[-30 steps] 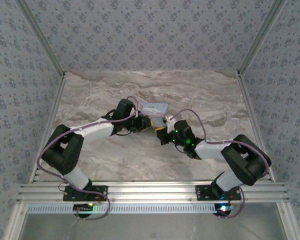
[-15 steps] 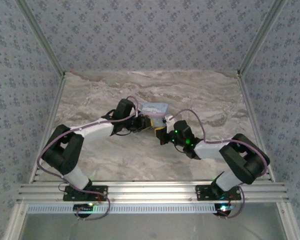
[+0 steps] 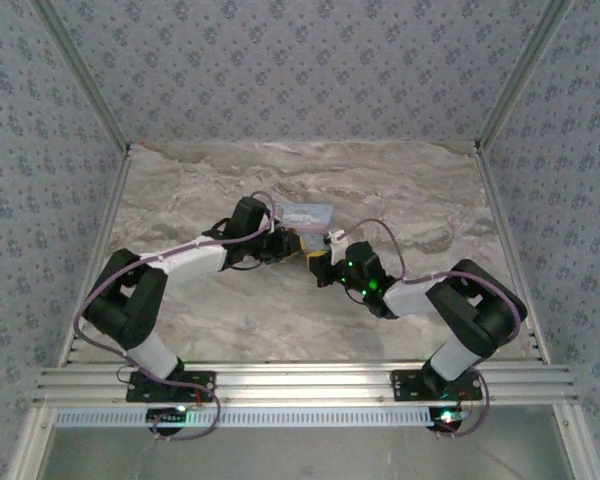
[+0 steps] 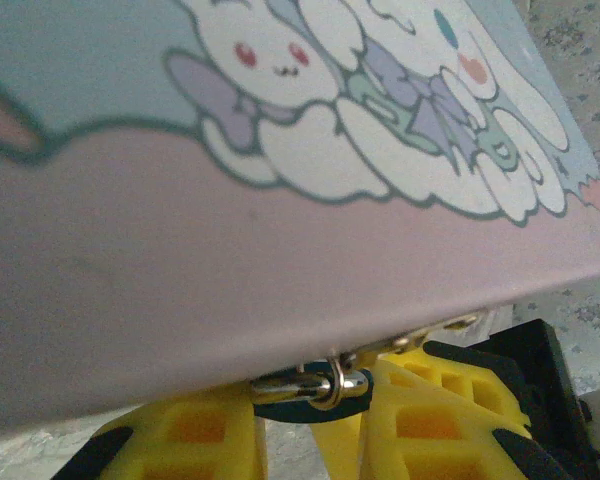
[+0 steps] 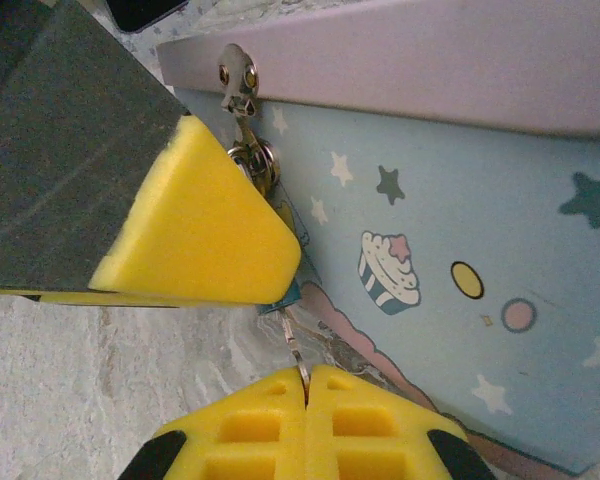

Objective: Unlock the padlock with the key

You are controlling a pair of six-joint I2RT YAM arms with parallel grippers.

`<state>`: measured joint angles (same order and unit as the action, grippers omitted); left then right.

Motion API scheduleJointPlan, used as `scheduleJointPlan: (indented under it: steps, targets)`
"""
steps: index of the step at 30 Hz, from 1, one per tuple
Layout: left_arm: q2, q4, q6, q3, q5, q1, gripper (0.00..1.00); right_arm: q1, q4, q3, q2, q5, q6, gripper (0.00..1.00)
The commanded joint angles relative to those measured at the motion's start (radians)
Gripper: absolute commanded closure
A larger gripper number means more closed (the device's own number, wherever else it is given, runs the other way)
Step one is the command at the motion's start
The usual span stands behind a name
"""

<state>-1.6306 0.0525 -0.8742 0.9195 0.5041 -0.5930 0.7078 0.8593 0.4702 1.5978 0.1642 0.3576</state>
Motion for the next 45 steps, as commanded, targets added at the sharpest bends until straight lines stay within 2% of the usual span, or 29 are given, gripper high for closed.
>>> scheduleJointPlan:
  steps: [1, 16, 25, 32, 39, 42, 45]
  targets:
    - [0.000, 0.031, 0.003, 0.038, 0.051, -0.013, 0.80, 0.011, 0.122, 0.043, 0.019, -0.008, -0.018, 1.00]
    - [-0.016, 0.020, 0.022, 0.035, 0.054, -0.017, 0.80, -0.020, 0.094, 0.148, 0.048, 0.064, -0.051, 1.00]
    - [-0.080, 0.071, 0.020, 0.019, 0.051, -0.014, 0.78, 0.044, 0.177, 0.056, 0.133, -0.037, 0.121, 1.00]
    - [-0.093, 0.073, 0.035, 0.008, 0.034, -0.009, 0.61, 0.087, 0.213, 0.025, 0.196, -0.119, 0.233, 1.00]
    - [-0.004, 0.064, 0.022, -0.073, -0.007, 0.035, 0.42, 0.122, 0.204, 0.008, 0.223, -0.137, 0.291, 1.00]
    - [0.038, 0.177, -0.050, -0.170, -0.017, 0.071, 0.36, 0.126, 0.214, 0.002, 0.222, -0.125, 0.334, 1.00]
    - [0.048, 0.327, -0.133, -0.252, 0.002, 0.091, 0.35, 0.125, 0.202, 0.007, 0.214, -0.102, 0.385, 1.00]
